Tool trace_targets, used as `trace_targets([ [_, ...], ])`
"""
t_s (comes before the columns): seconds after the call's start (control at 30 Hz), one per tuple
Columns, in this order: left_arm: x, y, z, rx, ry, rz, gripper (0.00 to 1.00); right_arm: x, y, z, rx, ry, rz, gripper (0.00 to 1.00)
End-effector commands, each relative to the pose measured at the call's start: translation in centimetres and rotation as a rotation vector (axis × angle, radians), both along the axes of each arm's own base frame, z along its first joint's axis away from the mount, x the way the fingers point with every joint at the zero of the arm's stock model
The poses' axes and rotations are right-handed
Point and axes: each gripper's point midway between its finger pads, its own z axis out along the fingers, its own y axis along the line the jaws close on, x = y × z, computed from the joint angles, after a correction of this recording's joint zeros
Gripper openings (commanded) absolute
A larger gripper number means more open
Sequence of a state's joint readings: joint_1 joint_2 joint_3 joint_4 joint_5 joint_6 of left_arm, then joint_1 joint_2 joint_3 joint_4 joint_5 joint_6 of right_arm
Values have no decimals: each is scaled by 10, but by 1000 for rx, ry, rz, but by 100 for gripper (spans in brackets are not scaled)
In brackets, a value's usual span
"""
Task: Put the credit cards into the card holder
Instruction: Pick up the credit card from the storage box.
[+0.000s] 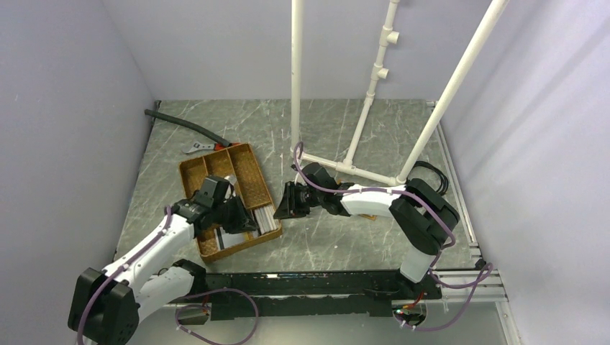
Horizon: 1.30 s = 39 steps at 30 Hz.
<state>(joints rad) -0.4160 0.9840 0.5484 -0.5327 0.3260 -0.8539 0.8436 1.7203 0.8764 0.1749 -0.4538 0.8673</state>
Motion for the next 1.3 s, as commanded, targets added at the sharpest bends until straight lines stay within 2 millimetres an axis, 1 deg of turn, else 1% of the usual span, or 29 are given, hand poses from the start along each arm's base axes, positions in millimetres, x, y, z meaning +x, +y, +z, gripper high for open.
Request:
trace_targets([
  [0.0,-3,8,18,39,-7,10,0,5,10,17,12,-66,21,29],
  [0.17,-17,30,31,158,84,68,0,15,-8,11,-117,-141,3,29],
  [0.3,-25,34,48,172,104,72,0,21,-22,9,-214,-185,0,29],
  [0.4,-29,40,61,193,97,74,0,22,-26,13,-233,-202,10,30],
  [0.47,-28,41,77,194,54,45,0,21,-28,20,-218,-208,13,32],
  [0.5,-25,38,87,176,12,17,0,18,-26,27,-181,-209,24,34],
  [0.6,-13,23,116,75,-173,-56,0,5,-18,58,18,-194,85,51],
  [0.63,-10,14,127,16,-249,-92,0,-2,-15,67,90,-194,112,57],
  [0.67,-4,3,141,-60,-354,-119,0,-5,-12,80,159,-195,125,61],
  [0.7,-3,-4,150,-113,-409,-140,0,-8,-9,93,221,-204,133,64],
  [0.73,-2,-11,158,-164,-460,-163,0,-9,-9,101,263,-204,131,65],
  [0.77,-2,-16,162,-204,-489,-182,0,-10,-10,108,299,-203,120,65],
  [0.9,-4,-36,166,-332,-511,-248,0,-6,-20,132,427,-190,40,65],
  [1.03,-1,-49,165,-459,-513,-245,0,-8,-31,151,565,-161,3,55],
  [1.07,0,-51,166,-476,-518,-246,0,-9,-33,154,588,-163,-3,53],
  [1.13,3,-53,168,-486,-523,-242,0,-9,-37,155,596,-162,-26,52],
  [1.27,6,-59,169,-527,-516,-248,0,-11,-37,158,616,-152,-18,46],
])
